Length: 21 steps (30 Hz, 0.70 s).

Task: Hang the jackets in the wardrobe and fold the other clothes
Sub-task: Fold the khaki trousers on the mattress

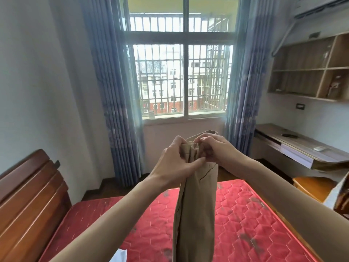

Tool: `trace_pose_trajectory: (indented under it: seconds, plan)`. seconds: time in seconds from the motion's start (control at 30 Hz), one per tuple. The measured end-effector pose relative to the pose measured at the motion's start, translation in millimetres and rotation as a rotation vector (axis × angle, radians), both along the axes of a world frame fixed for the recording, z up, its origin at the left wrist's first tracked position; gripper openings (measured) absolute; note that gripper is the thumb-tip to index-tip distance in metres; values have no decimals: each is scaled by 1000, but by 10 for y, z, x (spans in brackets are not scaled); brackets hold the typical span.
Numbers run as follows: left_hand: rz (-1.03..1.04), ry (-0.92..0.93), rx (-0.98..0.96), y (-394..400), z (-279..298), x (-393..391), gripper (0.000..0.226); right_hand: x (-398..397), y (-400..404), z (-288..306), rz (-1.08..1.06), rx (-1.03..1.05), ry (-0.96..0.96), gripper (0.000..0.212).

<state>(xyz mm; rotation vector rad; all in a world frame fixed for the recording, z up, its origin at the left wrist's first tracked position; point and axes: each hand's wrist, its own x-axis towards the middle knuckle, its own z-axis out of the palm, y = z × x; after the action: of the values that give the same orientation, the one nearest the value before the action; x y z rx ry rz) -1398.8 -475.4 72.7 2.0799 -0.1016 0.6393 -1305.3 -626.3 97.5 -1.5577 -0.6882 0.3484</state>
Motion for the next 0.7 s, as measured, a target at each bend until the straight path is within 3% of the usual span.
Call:
trace_pose_trajectory:
  seconds: [0.13,0.27,0.33,0.4,0.47,0.53,0.6,0.63,0.7]
  plan:
    - [-15,-7,-77,62,-78,16,37,40,-39,3,-16,-39,-213,18]
    - [-26,25,-171,230,-169,-10,17,314,-229,-214,-280,-81,-595,12]
    - [-49,-15,-259,299,-174,-38,15,412,-315,-353,-349,-70,-583,49]
    - [-74,-67,-375,353,-140,-72,21,494,-381,-436,-310,-12,-389,92]
    - [-89,-109,-471,402,-103,-98,34,531,-397,-487,-146,-9,-160,108]
    - [-81,-127,-508,436,-72,-110,42,465,-334,-508,-7,-14,5,96]
    - [-41,-125,-497,473,-51,-113,40,343,-202,-491,-14,51,83,56]
    - [-6,-120,-480,508,-41,-109,37,271,-137,-464,-75,96,66,38]
    - [50,-85,-420,590,-12,-134,34,179,-42,-414,-176,160,-24,28]
